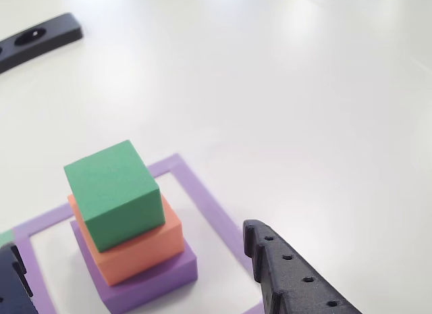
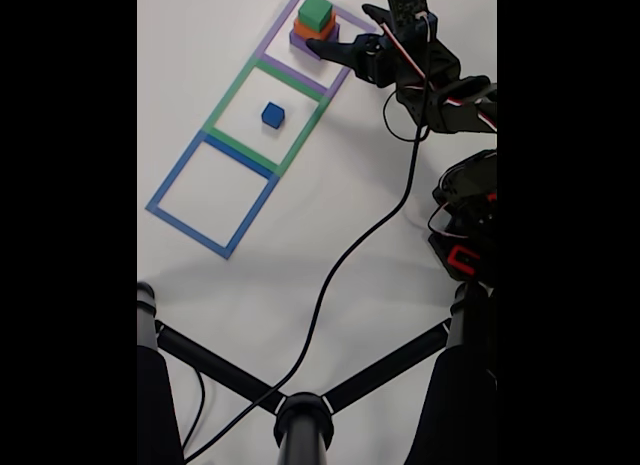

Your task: Tower of hanoi

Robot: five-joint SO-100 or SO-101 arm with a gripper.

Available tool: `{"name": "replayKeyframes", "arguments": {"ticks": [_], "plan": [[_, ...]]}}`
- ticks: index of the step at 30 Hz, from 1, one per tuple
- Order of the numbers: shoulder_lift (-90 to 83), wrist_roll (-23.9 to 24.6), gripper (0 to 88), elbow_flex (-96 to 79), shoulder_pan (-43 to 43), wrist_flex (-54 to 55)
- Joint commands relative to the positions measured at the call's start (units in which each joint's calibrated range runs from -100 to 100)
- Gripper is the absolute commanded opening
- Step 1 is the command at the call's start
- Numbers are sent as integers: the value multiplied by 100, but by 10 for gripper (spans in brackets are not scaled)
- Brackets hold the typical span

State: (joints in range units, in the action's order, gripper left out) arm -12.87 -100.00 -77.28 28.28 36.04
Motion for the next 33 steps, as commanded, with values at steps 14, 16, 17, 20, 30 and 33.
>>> {"name": "replayKeyframes", "arguments": {"ticks": [14,16,17,20,30,33], "plan": [[967,0,399,1027,-331,569],[1055,0,399,1091,-362,593],[1095,0,399,1127,-369,601],[1215,0,399,1218,-408,650],[1440,0,399,1281,-484,820],[1536,0,398,1327,-499,893]]}}
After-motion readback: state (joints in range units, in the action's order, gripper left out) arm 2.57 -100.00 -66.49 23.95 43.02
